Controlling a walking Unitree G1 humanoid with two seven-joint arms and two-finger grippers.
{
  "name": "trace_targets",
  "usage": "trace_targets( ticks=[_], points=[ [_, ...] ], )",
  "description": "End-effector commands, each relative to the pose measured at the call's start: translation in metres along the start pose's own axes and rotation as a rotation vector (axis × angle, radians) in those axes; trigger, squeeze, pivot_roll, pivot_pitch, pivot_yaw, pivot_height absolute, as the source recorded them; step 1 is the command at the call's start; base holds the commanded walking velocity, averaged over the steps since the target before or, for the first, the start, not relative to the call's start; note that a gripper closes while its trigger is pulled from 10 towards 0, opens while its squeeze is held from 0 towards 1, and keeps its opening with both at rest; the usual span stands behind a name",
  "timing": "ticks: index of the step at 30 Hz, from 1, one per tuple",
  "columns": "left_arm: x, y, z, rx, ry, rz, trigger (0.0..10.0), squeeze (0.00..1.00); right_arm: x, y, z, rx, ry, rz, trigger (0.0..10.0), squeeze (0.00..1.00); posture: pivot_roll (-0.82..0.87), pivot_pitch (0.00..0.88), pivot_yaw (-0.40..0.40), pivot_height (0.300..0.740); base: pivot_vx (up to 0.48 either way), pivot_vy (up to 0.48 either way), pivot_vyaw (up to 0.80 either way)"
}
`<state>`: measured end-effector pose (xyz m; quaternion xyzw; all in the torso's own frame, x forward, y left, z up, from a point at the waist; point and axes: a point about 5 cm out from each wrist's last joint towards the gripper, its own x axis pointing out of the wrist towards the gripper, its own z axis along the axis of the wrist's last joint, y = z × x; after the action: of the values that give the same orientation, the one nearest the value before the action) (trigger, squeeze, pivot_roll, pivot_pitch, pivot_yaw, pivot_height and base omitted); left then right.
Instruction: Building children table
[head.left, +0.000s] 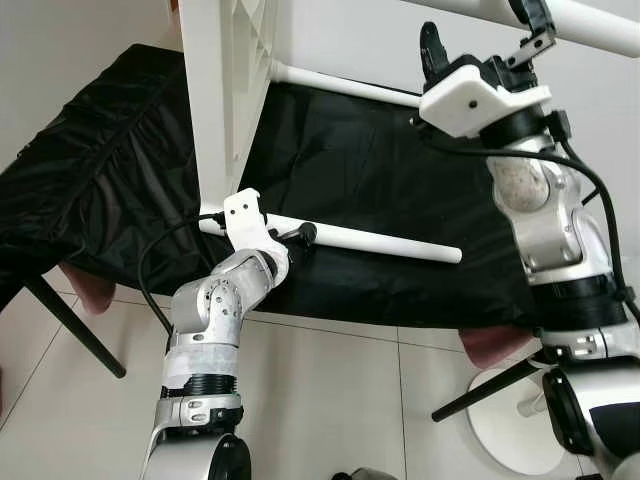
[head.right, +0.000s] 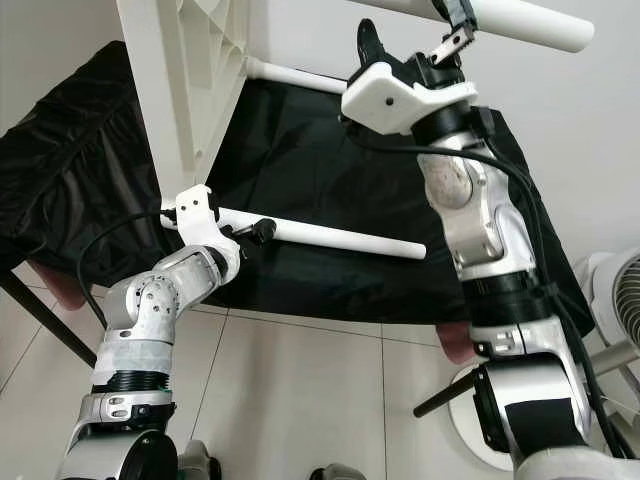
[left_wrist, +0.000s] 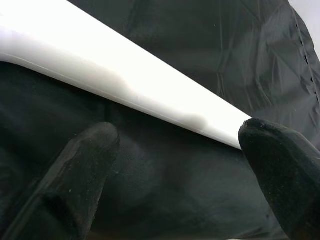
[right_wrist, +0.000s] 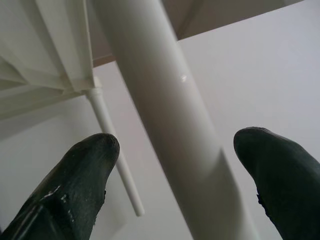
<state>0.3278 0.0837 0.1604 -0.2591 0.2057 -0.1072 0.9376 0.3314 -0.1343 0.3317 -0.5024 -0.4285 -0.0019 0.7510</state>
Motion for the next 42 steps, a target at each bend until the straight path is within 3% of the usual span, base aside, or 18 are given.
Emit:
trace_targets(
  ticks=[1,7,10,16,17,18,19,22,28,30,33,35,42],
  points=[
    [0.000,-0.006,-0.003,0.003,0.011,-0.017,10.0,0.00,0.005,-0.003,-0.001,-0.022,-0.001,0.014,10.0,0.00,0.05,0.032,-0.093,0.740,0.000,0.000,0.00],
    [-0.001,-0.006,-0.003,0.002,0.013,-0.017,10.0,0.00,0.025,-0.012,-0.003,-0.096,0.014,0.059,10.0,0.00,0.05,0.036,-0.093,0.740,0.000,0.000,0.00],
    [-0.001,-0.006,-0.003,0.002,0.013,-0.017,10.0,0.00,0.028,-0.013,-0.004,-0.105,0.021,0.064,10.0,0.00,0.05,0.037,-0.093,0.740,0.000,0.000,0.00],
    [-0.001,-0.008,-0.003,0.004,0.014,-0.023,10.0,0.00,0.039,-0.019,-0.013,-0.209,0.087,0.148,10.0,0.00,0.05,0.038,-0.092,0.740,0.000,0.000,0.00],
    [-0.001,-0.008,-0.003,0.003,0.015,-0.024,10.0,0.00,0.040,-0.020,-0.015,-0.226,0.103,0.164,3.5,0.00,0.05,0.039,-0.092,0.740,0.000,0.000,0.00],
    [-0.001,-0.008,-0.003,0.003,0.015,-0.024,10.0,0.00,0.040,-0.020,-0.015,-0.226,0.103,0.164,3.5,0.00,0.05,0.039,-0.092,0.740,0.000,0.000,0.00],
    [-0.001,-0.009,-0.003,0.003,0.014,-0.025,10.0,0.00,0.041,-0.020,-0.017,-0.237,0.123,0.180,0.0,0.00,0.05,0.039,-0.093,0.740,0.000,0.000,0.00],
    [-0.002,-0.009,-0.003,0.001,0.013,-0.026,10.0,0.00,0.041,-0.020,-0.020,-0.246,0.153,0.196,0.0,0.00,0.05,0.040,-0.094,0.740,0.000,0.000,0.00],
    [-0.002,-0.011,-0.004,-0.015,0.017,-0.032,10.0,0.00,0.040,-0.021,-0.025,-0.161,0.231,0.158,0.0,0.00,0.05,0.043,-0.098,0.740,0.000,0.000,0.00],
    [0.000,-0.014,-0.004,-0.026,0.017,-0.035,10.0,0.00,0.038,-0.026,-0.028,-0.032,0.302,0.074,0.0,0.00,0.04,0.044,-0.100,0.740,0.000,0.000,0.00],
    [0.001,-0.015,-0.004,-0.032,0.017,-0.036,10.0,0.00,0.037,-0.028,-0.030,0.029,0.336,0.036,0.0,0.00,0.04,0.044,-0.100,0.740,0.000,0.000,0.00],
    [0.005,-0.027,-0.005,-0.071,0.037,-0.074,10.0,0.00,0.032,-0.036,-0.032,0.149,0.399,-0.071,0.0,0.00,0.03,0.049,-0.093,0.740,0.000,0.000,0.00],
    [0.010,-0.042,-0.008,-0.119,0.069,-0.120,10.0,0.00,0.027,-0.042,-0.028,0.263,0.443,-0.163,0.0,0.00,0.02,0.056,-0.081,0.740,0.000,0.000,0.00]
  ],
)
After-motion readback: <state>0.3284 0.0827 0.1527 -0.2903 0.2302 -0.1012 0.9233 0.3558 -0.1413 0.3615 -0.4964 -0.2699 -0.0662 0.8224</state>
